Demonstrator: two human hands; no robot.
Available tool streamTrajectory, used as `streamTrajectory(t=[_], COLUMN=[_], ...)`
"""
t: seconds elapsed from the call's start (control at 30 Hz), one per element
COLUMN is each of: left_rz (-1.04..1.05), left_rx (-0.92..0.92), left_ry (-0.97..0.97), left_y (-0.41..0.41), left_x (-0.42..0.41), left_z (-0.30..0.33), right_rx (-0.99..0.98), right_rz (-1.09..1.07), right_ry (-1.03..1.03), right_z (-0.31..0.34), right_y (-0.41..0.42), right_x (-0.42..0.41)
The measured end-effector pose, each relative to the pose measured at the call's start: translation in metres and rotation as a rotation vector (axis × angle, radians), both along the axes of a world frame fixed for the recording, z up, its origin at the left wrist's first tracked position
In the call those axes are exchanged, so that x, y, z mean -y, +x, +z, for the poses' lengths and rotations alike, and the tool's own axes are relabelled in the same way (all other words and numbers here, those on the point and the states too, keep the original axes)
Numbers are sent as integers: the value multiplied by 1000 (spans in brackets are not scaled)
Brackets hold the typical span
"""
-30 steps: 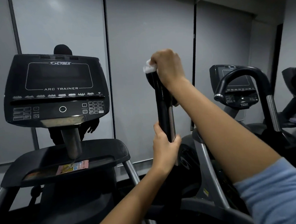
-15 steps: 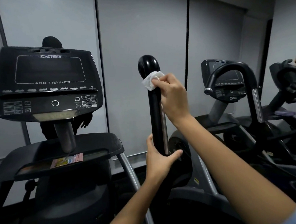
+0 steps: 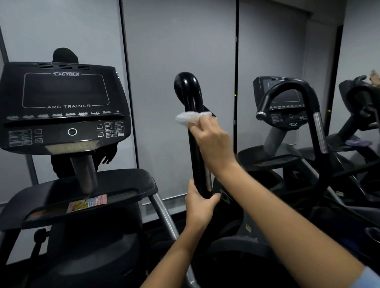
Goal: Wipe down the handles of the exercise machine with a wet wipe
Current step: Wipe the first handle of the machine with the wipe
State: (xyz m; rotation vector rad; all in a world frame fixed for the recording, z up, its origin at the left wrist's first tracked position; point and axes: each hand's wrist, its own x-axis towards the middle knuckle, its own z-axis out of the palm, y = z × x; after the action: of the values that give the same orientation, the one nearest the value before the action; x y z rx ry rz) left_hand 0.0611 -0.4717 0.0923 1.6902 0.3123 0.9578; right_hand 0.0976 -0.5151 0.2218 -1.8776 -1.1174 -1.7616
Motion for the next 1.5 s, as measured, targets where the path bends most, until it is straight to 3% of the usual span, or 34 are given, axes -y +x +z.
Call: streamTrajectory(t=[0.17, 0.27, 0.37, 0.47, 0.63, 0.8, 0.93, 1.17, 1.3, 1.4, 1.5], left_rz=[25, -67, -92, -92, 37, -67, -60, -18, -2, -28, -60], left_rx=[11, 14, -10, -34, -72, 23, 14, -22, -25, -63, -41], left_ry=[8, -128, -128, -76, 199, -99, -122, 12, 43, -52, -68], left_y=[-6, -8, -9, -9, -7, 0, 1, -5, -5, -4, -3], left_x=[7, 7, 6, 5, 5, 4, 3, 6, 7, 7, 5], left_z=[-7, -14, -18, -17, -16, -19, -19, -17, -16, -17, -16], right_rx=[110, 83, -61, -96, 75, -17, -208, -270, -370, -350, -265], right_rz=[-91, -98, -243, -321, -185, -143, 30, 173, 254, 151, 74], right_ry=[-207, -199, -195, -169, -204, -84, -9, 5, 8, -46, -27], right_z=[-92, -58, -2, -6, -88, -45, -8, -116, -67, -15, -32], right_y=[-15, -20, -29, -34, -32, -18, -12, -26, -16, -8, -12], right_x=[22, 10, -9, -13, 14, 7, -4, 29, 16, 1, 0])
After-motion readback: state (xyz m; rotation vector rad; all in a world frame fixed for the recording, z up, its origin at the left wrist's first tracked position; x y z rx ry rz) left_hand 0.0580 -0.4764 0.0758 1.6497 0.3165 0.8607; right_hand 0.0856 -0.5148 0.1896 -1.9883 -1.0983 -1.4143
